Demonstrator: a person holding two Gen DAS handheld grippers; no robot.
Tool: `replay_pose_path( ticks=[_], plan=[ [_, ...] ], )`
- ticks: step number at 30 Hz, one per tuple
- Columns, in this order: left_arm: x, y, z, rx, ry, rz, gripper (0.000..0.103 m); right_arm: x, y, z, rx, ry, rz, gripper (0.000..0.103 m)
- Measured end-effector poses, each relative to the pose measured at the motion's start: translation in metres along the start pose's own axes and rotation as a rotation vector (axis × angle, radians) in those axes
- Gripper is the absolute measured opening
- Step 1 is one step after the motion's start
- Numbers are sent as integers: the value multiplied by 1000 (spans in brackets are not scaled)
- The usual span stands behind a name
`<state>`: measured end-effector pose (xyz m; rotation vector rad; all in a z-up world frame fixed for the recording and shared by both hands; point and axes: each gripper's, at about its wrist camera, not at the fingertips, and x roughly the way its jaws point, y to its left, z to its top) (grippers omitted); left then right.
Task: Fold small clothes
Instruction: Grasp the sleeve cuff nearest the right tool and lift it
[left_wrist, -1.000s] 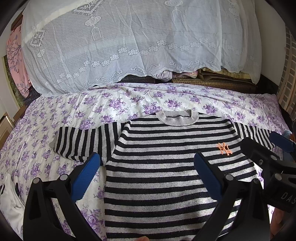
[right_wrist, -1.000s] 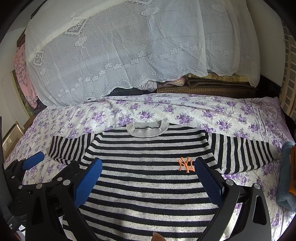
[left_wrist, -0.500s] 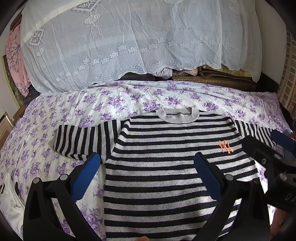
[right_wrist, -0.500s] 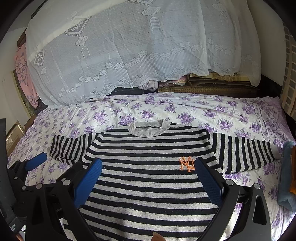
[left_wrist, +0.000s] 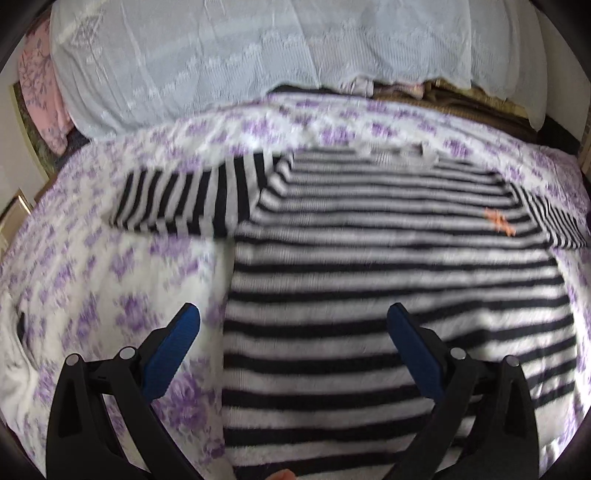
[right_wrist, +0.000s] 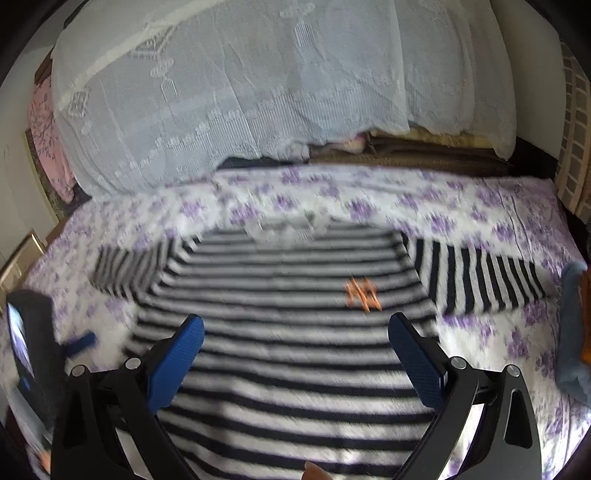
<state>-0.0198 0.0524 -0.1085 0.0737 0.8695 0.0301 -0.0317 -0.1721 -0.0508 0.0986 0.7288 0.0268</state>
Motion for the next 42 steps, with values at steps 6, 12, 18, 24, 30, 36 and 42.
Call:
replay_pose_path(
  ticks=[6, 12, 18, 24, 30, 36, 42],
  plan=[
    [19, -4, -24, 30, 75, -17, 99, 41, -48, -65, 85, 193, -58, 100],
    [37, 3, -50, 43, 154, -10, 99, 44, -65, -105, 17, 210, -55, 100],
    [23, 36, -76, -29, 172, -188, 99, 12, -80, -127, -11, 144, -56, 100],
    [6, 38, -100, 32, 166, -245, 99, -11, -134, -157, 230, 92, 187, 100],
    [5, 40, -82, 31, 181, -211, 99, -9, -141, -147, 274, 155, 227, 100],
    [-21, 31, -25, 62, 68, -185, 99, 12, -216, -77, 628, 15, 206, 100],
    [0, -11, 14, 161, 56, -89, 99, 69, -263, -67, 876, -7, 158, 100]
  ],
)
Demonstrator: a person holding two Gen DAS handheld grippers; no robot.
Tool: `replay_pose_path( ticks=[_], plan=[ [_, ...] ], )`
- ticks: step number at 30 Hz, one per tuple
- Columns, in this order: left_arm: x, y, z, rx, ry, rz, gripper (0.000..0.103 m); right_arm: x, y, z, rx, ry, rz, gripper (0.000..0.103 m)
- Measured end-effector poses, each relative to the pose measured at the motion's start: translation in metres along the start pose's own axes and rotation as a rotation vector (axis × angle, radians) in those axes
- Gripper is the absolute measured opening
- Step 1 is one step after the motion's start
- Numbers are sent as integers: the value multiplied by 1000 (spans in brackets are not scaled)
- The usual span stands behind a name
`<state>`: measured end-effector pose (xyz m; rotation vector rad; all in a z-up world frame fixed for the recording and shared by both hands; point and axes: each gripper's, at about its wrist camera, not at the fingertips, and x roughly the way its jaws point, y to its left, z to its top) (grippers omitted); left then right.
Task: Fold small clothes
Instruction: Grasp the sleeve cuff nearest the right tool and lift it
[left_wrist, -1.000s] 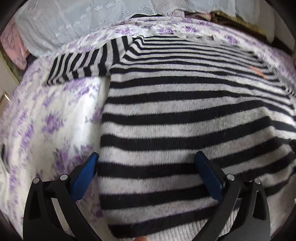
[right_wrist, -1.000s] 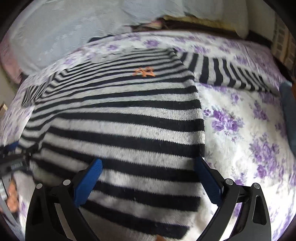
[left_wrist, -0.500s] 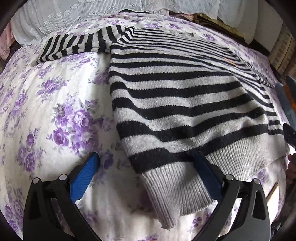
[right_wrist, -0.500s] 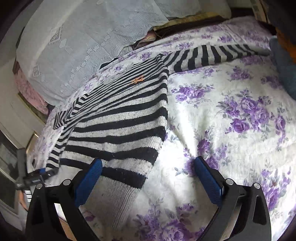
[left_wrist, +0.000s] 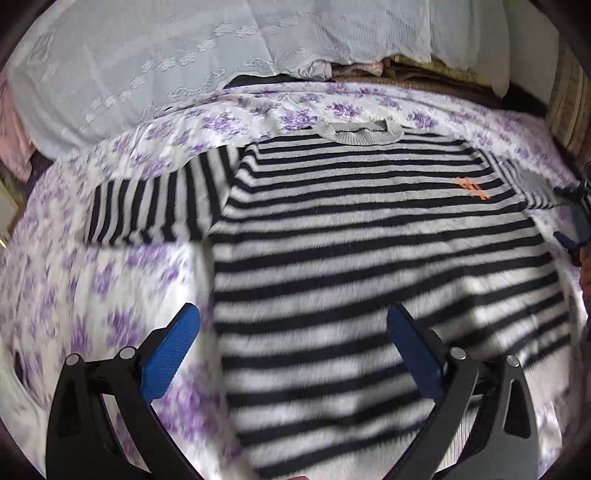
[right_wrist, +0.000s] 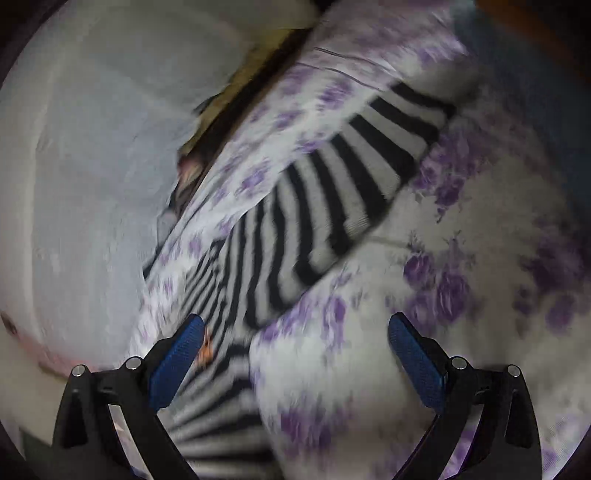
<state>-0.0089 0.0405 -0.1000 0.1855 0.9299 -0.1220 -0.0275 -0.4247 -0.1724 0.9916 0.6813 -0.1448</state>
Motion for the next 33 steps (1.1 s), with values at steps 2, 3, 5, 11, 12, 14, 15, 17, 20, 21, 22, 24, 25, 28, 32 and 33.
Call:
replay_pose_path(
  ticks=[2, 3, 5, 11, 12, 14, 15, 17, 20, 21, 22, 24, 25, 28, 32, 33],
  plan=[
    [13, -9, 15, 2, 22, -4, 99, 4, 1, 10, 11, -79, 22, 100],
    [18, -12, 20, -3, 30, -15, 99, 9, 3, 15, 6, -102, 40, 100],
    [33, -18, 37, -25, 47, -37, 99, 25, 2, 30, 8, -114, 73, 100],
    [63, -31, 59, -28, 38, 22, 99, 49, 4, 72, -19, -247, 82, 99],
    [68, -30, 59, -26, 40, 31, 99, 51, 2, 79, -9, -261, 73, 99],
    [81, -27, 58, -27, 50, 49, 99, 54, -3, 95, 0, -291, 44, 99],
    [91, -24, 55, -31, 62, 59, 99, 55, -5, 101, -1, -299, 28, 99],
    [106, -18, 49, -48, 85, 50, 99, 57, -10, 111, -14, -298, 1, 99],
    [115, -5, 43, -128, 68, -28, 99, 59, -14, 115, -25, -294, 13, 100],
    [115, -3, 44, -128, 68, -31, 99, 59, -14, 114, -36, -288, 23, 99],
    [115, -4, 44, -118, 65, -23, 99, 58, -15, 114, -49, -266, 24, 98],
    [116, -7, 43, -108, 48, -2, 99, 54, -19, 114, -25, -263, 13, 70],
    [115, -9, 43, -102, 38, 12, 99, 48, -25, 111, 17, -294, 8, 56],
    [113, -12, 42, -93, 27, 30, 99, 48, -54, 114, 150, -289, 40, 14],
    [111, -10, 40, -100, 24, 27, 99, 46, -56, 114, 154, -298, 60, 10],
    [112, -10, 41, -100, 23, 28, 99, 43, -50, 112, 122, -311, 48, 8]
  ],
)
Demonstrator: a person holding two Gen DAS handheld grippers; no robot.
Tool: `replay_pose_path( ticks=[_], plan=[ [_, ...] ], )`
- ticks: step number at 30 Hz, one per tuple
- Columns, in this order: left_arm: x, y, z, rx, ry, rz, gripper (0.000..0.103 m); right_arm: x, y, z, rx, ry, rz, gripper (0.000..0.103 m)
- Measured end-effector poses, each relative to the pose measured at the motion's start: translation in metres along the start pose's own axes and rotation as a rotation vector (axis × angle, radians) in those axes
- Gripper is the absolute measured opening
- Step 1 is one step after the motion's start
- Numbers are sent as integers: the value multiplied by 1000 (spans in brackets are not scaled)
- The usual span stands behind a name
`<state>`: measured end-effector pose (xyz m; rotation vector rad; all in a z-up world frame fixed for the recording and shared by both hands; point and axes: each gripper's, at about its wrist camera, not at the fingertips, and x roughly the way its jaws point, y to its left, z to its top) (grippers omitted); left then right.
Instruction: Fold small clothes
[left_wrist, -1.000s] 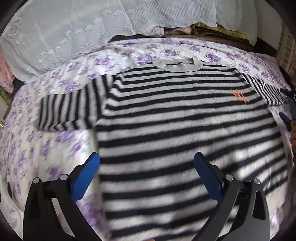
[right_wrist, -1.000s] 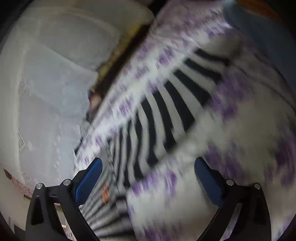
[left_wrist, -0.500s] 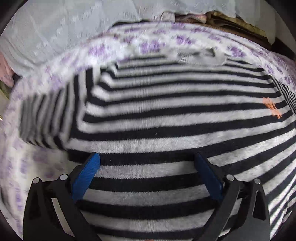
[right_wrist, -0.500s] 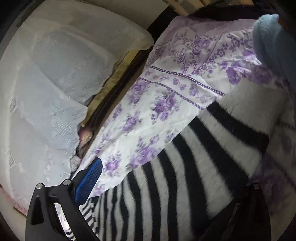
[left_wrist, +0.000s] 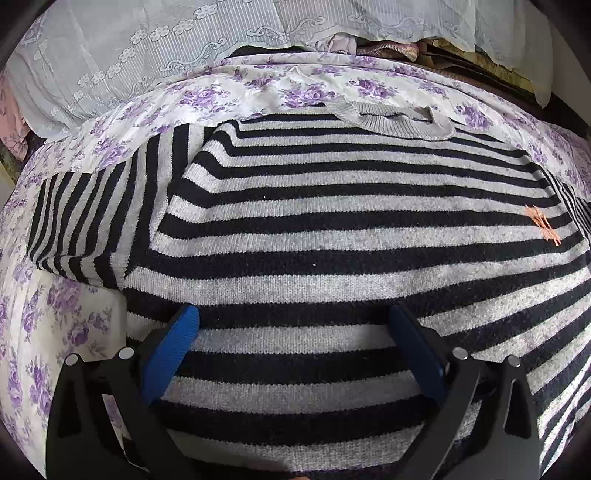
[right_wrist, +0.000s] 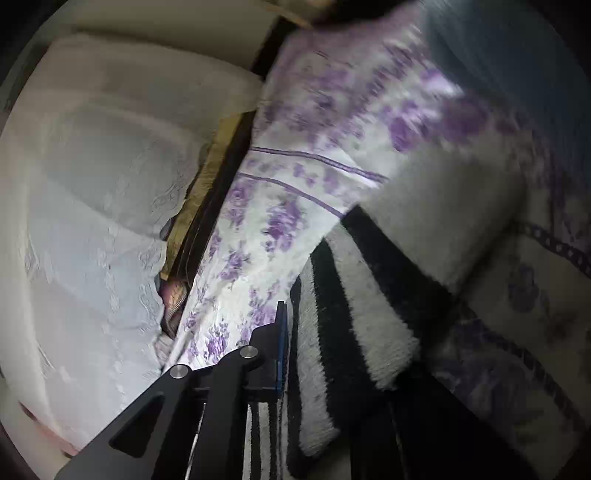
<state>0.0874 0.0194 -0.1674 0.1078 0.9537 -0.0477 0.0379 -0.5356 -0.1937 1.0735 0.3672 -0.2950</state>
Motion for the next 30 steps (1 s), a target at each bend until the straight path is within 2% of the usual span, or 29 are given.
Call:
replay_pose_path(
  ticks=[4, 6, 10, 15, 19, 22, 23, 24, 25, 26, 28, 30],
  plan=[
    [-1, 0, -2, 1, 1, -1, 99, -24, 37, -14, -174, -62, 8, 7],
    [-1, 1, 0, 6, 11, -7, 99, -31, 57, -21, -234, -54, 37, 7],
    [-2, 4, 18, 24, 54, -30, 99, -39, 108, -41, -338, 0, 97, 7],
    [-14, 1, 49, 47, -20, -7, 99, -35, 167, -71, -433, 56, 148, 7],
    [-9, 1, 65, 53, -67, 19, 99, -24, 213, -114, -508, 119, 184, 8],
    [10, 14, 61, 17, -27, 14, 99, -9, 244, -161, -598, 182, 178, 10],
    [18, 19, 61, 6, 4, 16, 99, -4, 254, -183, -636, 207, 167, 17],
    [25, 27, 62, -17, 29, 9, 99, 4, 259, -202, -679, 238, 148, 55],
    [25, 33, 62, -41, 31, -18, 99, 19, 267, -229, -756, 304, 109, 78],
    [25, 39, 62, -67, 30, -50, 99, 35, 274, -255, -839, 378, 63, 92],
    [21, 48, 62, -104, 14, -99, 99, 50, 272, -300, -995, 443, 3, 91],
    [19, 48, 61, -101, 2, -96, 99, 49, 264, -315, -1067, 435, -33, 91]
  ],
)
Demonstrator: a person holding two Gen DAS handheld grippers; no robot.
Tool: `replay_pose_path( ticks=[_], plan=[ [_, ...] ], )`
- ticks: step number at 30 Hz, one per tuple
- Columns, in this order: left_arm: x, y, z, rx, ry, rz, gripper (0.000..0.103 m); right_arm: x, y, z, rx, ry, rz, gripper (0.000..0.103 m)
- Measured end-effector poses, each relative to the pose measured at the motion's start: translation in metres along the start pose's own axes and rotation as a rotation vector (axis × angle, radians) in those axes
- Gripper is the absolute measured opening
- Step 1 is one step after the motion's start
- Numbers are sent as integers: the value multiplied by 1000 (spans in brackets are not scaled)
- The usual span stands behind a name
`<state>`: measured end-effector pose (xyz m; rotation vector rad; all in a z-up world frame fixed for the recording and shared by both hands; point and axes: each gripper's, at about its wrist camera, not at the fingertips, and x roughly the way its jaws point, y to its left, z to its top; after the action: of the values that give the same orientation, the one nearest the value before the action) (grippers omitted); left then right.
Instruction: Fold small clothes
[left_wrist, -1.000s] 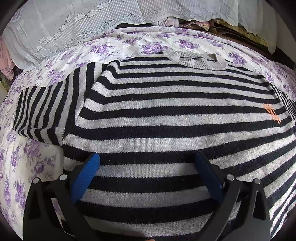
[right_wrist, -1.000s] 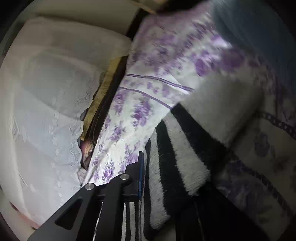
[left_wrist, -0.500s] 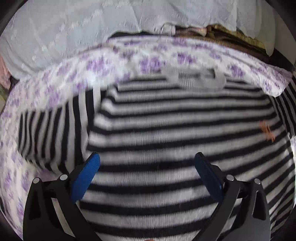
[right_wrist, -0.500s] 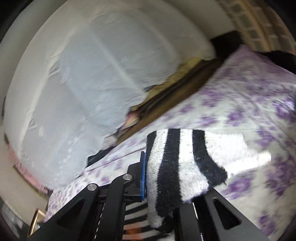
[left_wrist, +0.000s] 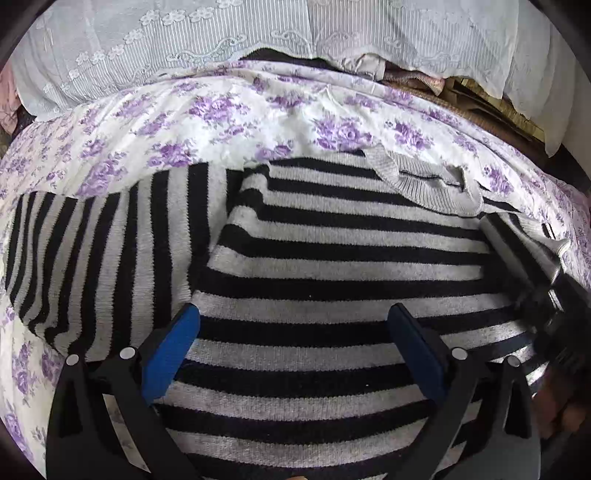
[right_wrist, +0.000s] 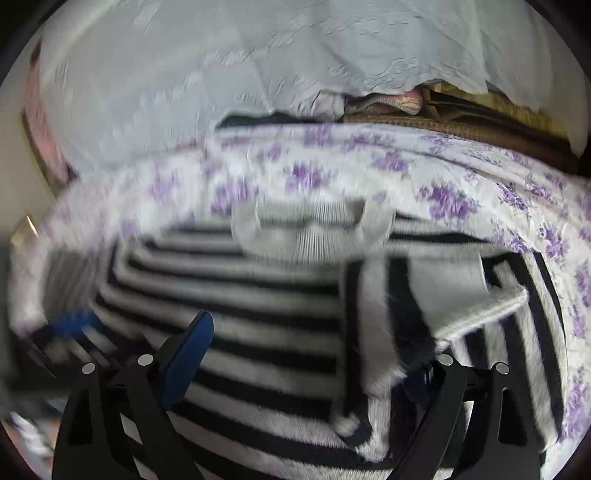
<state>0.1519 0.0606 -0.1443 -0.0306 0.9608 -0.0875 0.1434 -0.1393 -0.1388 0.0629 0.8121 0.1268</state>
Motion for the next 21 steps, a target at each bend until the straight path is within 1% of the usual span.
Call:
replay_pose_path(
  ticks=[2, 3, 5, 8, 10, 12, 14, 15, 16, 18, 19, 21],
  plan=[
    [1, -4, -1, 22, -3, 22, 99, -11, -6, -9, -15, 4, 0, 92],
    [3, -9, -2, 38, -2, 44, 99, -20, -9, -12, -12, -2, 11, 95],
    [3, -13, -5, 69, -6, 79, 99, -52, -27, -26, -28, -38, 56, 100],
    [-1, -23, -12, 112, -23, 131, 99, -89, -47, -45, -83, -106, 79, 100],
    [-8, -32, -14, 144, -37, 144, 99, -115, -70, -55, -99, -170, 57, 100],
    [-16, -44, -16, 181, -57, 150, 99, -128, -93, -59, -78, -226, 5, 100],
    [-28, -73, -16, 273, -97, 193, 99, -136, -128, -58, 6, -276, -91, 100],
    [-31, -82, -17, 304, -113, 214, 99, -136, -141, -57, 54, -282, -115, 100],
    [-36, -100, -16, 359, -145, 256, 99, -134, -161, -57, 144, -287, -123, 100],
    [-44, -131, -14, 437, -195, 317, 99, -125, -189, -61, 294, -272, -94, 100],
    [-49, -150, -11, 470, -221, 336, 99, -116, -203, -64, 386, -240, -71, 100],
    [-53, -179, -4, 495, -244, 337, 99, -99, -216, -64, 468, -171, -43, 100]
  ],
)
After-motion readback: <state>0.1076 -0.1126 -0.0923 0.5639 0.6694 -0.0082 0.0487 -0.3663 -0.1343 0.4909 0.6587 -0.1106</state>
